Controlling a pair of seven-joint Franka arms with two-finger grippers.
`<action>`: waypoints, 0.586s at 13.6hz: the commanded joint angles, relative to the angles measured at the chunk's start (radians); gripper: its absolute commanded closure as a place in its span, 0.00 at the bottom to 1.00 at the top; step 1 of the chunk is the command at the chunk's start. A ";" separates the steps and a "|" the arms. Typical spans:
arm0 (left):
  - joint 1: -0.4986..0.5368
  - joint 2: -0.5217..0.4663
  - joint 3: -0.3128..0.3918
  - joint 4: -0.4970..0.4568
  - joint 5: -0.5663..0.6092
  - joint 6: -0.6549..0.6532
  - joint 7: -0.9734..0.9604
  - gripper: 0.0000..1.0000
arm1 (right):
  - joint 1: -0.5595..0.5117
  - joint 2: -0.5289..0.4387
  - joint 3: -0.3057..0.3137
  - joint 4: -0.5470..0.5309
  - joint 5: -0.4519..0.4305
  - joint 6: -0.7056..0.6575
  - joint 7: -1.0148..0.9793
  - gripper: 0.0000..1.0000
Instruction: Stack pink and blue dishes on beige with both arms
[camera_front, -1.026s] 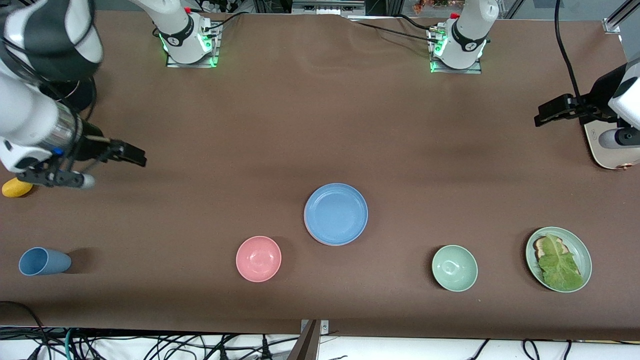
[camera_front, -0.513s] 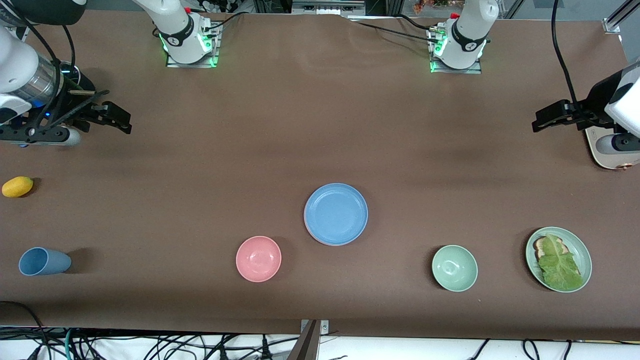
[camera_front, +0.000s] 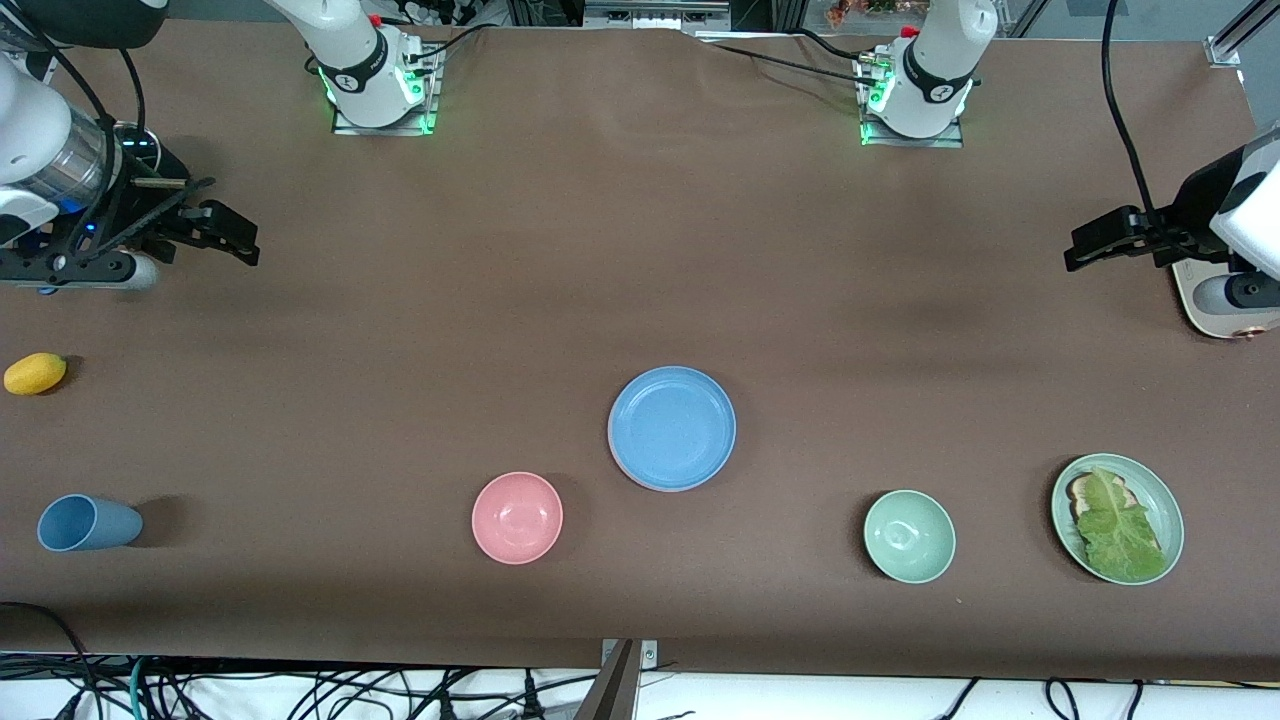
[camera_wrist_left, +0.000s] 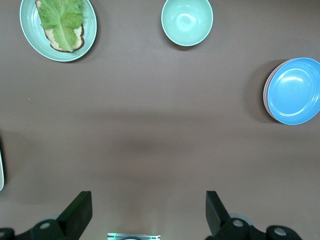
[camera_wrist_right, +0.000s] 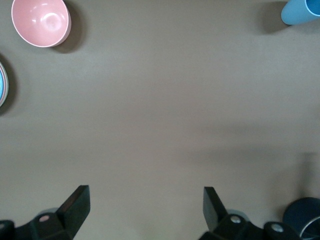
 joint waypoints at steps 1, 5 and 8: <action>0.002 0.001 -0.003 -0.001 0.026 0.019 0.017 0.00 | -0.017 -0.008 0.014 0.035 -0.005 -0.052 -0.017 0.00; 0.000 0.002 -0.003 -0.002 0.029 0.019 0.019 0.00 | -0.017 -0.009 0.014 0.045 -0.008 -0.067 -0.016 0.00; 0.002 0.002 -0.003 -0.001 0.029 0.019 0.019 0.00 | -0.017 -0.008 0.017 0.046 -0.011 -0.067 -0.017 0.00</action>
